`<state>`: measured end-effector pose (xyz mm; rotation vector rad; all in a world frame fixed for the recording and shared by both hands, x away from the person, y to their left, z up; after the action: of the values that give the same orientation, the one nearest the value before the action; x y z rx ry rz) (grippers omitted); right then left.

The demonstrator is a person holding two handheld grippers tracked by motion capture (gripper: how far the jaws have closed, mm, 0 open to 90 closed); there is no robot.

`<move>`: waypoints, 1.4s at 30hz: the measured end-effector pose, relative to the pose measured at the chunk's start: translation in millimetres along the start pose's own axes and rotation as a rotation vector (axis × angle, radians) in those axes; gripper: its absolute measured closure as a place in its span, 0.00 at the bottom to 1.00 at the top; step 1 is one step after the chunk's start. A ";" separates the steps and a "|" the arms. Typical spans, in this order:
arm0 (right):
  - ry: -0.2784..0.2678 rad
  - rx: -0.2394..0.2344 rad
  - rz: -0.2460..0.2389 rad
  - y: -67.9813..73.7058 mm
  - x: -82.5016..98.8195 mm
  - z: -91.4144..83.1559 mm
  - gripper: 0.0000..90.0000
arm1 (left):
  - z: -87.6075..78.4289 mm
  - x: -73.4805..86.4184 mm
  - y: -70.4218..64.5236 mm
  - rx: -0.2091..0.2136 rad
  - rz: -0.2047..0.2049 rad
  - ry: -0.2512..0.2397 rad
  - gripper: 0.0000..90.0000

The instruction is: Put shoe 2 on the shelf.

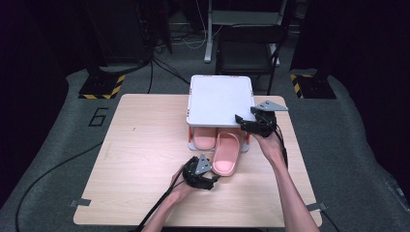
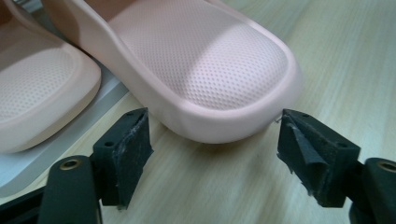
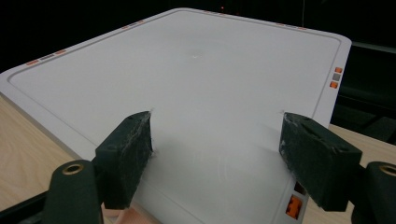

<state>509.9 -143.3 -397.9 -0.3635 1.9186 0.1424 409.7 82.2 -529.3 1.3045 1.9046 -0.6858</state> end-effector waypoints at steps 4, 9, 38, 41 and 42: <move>0.001 0.001 0.001 -0.1 0.0 -0.3 0.28 | 9.5 -8.1 2.3 -0.027 -0.014 -0.018 0.34; 0.000 0.001 0.001 0.0 0.0 -0.4 0.28 | 20.6 -25.2 10.7 -0.080 -0.021 -0.042 0.35; -0.024 0.004 0.005 0.7 1.9 -0.1 0.29 | 54.7 -49.3 50.5 -0.197 -0.135 -0.082 0.37; -0.024 0.004 0.006 0.7 1.8 0.0 0.29 | 46.5 -49.3 46.0 -0.173 -0.120 -0.101 0.37; -0.024 0.004 0.005 0.9 1.8 0.0 0.28 | 43.1 -49.0 42.9 -0.156 -0.119 -0.119 0.37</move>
<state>509.0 -142.8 -399.6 -0.3521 1.8957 0.1454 472.5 37.3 -517.4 1.0377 1.9098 -0.6451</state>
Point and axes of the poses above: each handheld gripper's, and its own axes: z roughly forward along the jaws, x roughly out of its underside, y roughly to its left, the point moved 2 cm from there along z, roughly forward along the jaws, and after that the axes turned 15 degrees about x, right-handed, at the moved point
